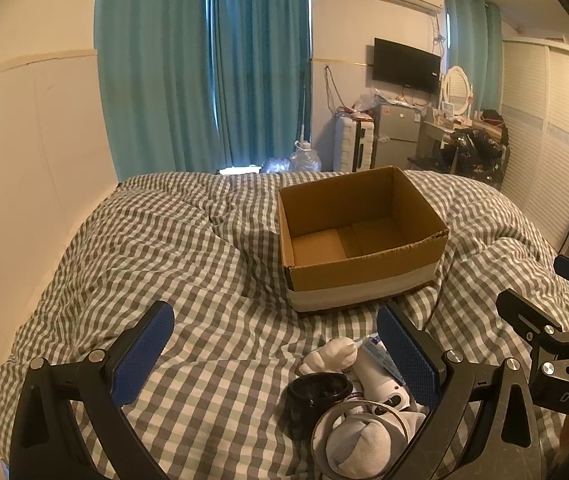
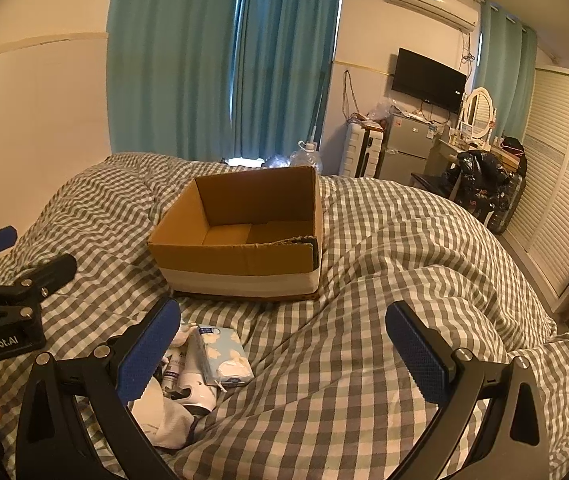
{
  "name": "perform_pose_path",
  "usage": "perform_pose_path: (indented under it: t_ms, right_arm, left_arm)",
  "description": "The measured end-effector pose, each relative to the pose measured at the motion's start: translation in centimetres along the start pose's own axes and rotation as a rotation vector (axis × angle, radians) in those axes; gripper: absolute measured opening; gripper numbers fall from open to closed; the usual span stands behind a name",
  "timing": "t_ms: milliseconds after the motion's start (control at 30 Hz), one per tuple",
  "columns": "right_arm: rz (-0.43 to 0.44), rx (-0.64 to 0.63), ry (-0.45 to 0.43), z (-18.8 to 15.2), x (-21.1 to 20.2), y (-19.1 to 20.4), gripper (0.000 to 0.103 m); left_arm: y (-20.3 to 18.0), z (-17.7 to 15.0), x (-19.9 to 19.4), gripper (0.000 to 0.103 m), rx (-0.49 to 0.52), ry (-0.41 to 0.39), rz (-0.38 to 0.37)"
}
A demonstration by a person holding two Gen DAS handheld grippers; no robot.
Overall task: Organize objects
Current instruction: 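Move the right tool toward the pile of items beside the box, then grasp the cardboard tape roll with the right tool and lift it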
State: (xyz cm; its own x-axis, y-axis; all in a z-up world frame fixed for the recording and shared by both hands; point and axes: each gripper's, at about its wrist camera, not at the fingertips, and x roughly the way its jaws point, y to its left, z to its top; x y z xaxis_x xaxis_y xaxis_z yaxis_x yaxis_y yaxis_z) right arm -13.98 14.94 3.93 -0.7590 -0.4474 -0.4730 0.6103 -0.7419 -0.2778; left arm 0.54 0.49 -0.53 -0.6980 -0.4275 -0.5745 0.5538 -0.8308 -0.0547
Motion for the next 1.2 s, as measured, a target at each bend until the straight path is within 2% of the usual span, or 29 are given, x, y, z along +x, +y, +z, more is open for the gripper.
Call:
perform_pose_path:
  t_ms: [500, 1200]
  right_arm:
    - [0.026, -0.005, -0.032, 0.2, -1.9, 0.9, 0.103]
    - [0.122, -0.111, 0.174, -4.4, 1.9, 5.8, 0.103]
  left_arm:
    - [0.7, -0.1, -1.5, 0.103, 0.000, -0.005, -0.020]
    - [4.4, -5.5, 0.3, 0.103, -0.014, 0.126, -0.002]
